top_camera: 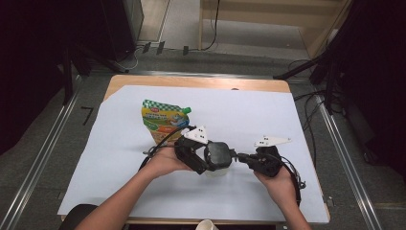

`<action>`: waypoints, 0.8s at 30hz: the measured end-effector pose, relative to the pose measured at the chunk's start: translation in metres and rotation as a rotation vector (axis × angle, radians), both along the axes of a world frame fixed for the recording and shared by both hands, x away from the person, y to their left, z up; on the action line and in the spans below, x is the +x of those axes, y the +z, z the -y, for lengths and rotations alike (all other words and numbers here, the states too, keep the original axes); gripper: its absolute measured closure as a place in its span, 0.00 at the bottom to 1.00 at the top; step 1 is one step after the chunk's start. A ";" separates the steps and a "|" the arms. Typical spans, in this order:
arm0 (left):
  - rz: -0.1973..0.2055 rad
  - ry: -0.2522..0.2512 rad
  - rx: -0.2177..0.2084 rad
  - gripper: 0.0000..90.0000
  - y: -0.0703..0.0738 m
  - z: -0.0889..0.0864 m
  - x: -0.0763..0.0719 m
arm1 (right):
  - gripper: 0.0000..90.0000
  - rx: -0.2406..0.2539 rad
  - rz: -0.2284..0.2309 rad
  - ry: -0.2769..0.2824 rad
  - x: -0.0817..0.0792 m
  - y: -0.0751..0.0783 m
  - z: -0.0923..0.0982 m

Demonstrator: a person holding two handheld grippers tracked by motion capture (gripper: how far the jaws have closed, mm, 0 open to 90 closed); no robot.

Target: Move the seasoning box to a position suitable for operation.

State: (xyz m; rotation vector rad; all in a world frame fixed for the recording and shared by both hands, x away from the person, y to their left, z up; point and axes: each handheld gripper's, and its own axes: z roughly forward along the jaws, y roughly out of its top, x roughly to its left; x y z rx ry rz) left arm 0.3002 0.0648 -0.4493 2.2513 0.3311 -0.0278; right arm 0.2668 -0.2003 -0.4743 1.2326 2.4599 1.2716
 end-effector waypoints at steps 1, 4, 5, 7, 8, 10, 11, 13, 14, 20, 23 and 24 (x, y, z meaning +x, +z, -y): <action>0.000 0.003 -0.003 0.18 0.000 0.000 0.000 | 1.00 0.000 0.000 0.000 0.000 0.000 0.000; 0.006 -0.001 0.008 0.18 0.002 0.001 -0.001 | 1.00 -0.002 0.000 0.001 0.000 0.000 0.000; 0.006 -0.001 0.008 0.18 0.002 0.001 -0.001 | 1.00 -0.002 0.000 0.001 0.000 0.000 0.000; 0.007 0.000 0.009 0.18 0.004 0.002 0.000 | 1.00 -0.004 0.000 -0.001 0.000 0.000 0.000; 0.008 0.000 0.007 0.18 0.004 0.002 0.000 | 1.00 -0.003 0.000 -0.002 0.000 0.000 0.000; 0.008 -0.001 0.003 0.18 0.005 0.003 0.000 | 1.00 -0.002 -0.001 -0.003 0.000 0.000 0.000; 0.008 -0.001 0.003 0.18 0.005 0.003 0.000 | 1.00 -0.003 -0.001 -0.003 0.000 0.000 0.000; 0.010 -0.003 0.008 0.18 0.006 0.003 0.000 | 1.00 -0.003 -0.001 -0.002 0.000 0.000 0.000; 0.012 -0.002 0.009 0.18 0.006 0.003 0.000 | 1.00 -0.004 -0.001 -0.002 0.000 0.000 0.000; 0.016 0.007 0.034 0.18 0.009 0.005 -0.002 | 1.00 -0.005 0.000 -0.004 -0.001 0.000 0.000; 0.017 0.010 0.030 0.18 0.010 0.006 -0.002 | 1.00 -0.004 -0.001 -0.004 -0.001 0.000 0.000; 0.016 0.010 0.033 0.18 0.010 0.006 -0.002 | 1.00 -0.003 -0.001 -0.004 -0.001 0.000 0.000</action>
